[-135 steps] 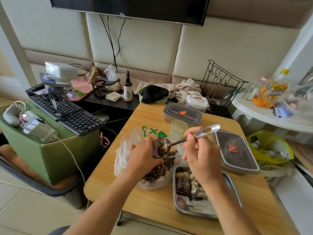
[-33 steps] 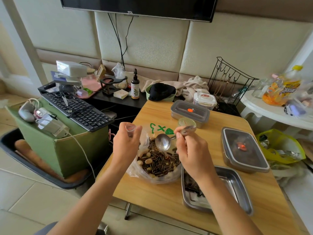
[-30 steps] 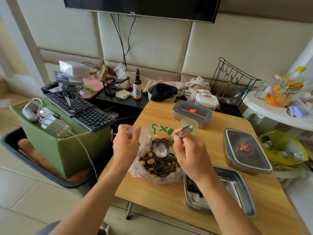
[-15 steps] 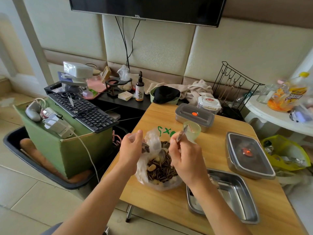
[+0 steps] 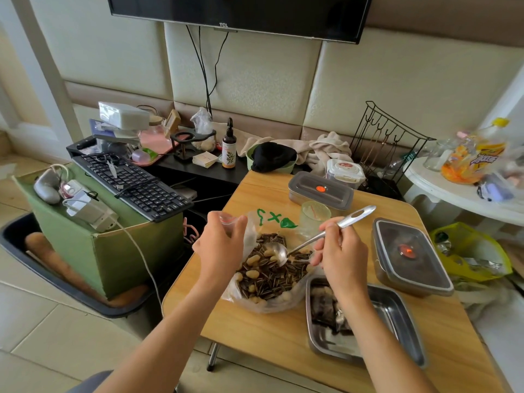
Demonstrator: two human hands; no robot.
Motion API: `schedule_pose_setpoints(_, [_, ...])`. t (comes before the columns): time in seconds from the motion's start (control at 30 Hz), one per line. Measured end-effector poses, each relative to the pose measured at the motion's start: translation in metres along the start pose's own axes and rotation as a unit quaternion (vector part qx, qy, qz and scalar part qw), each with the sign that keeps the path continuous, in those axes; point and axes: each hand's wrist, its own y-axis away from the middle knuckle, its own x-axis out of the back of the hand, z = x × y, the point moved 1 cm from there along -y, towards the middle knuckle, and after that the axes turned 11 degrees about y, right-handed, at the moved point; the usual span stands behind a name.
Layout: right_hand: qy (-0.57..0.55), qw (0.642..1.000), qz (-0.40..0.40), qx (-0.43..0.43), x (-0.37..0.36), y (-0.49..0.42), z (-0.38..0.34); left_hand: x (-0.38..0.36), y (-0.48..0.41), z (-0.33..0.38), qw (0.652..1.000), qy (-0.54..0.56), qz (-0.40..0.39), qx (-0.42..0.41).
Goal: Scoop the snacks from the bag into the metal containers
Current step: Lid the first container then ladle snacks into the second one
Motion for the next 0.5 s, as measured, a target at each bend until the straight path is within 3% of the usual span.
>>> schedule_pose_setpoints(0.27, [-0.03,0.997,0.033,-0.066,0.011,-0.007,0.01,-0.013,0.009,0.001,0.989,-0.083,-0.093,-0.073])
schedule_pose_setpoints(0.5, [-0.032,0.991,0.107,-0.069,0.032,-0.016,0.014,-0.025,0.017,-0.001,0.956,-0.208,-0.171,-0.119])
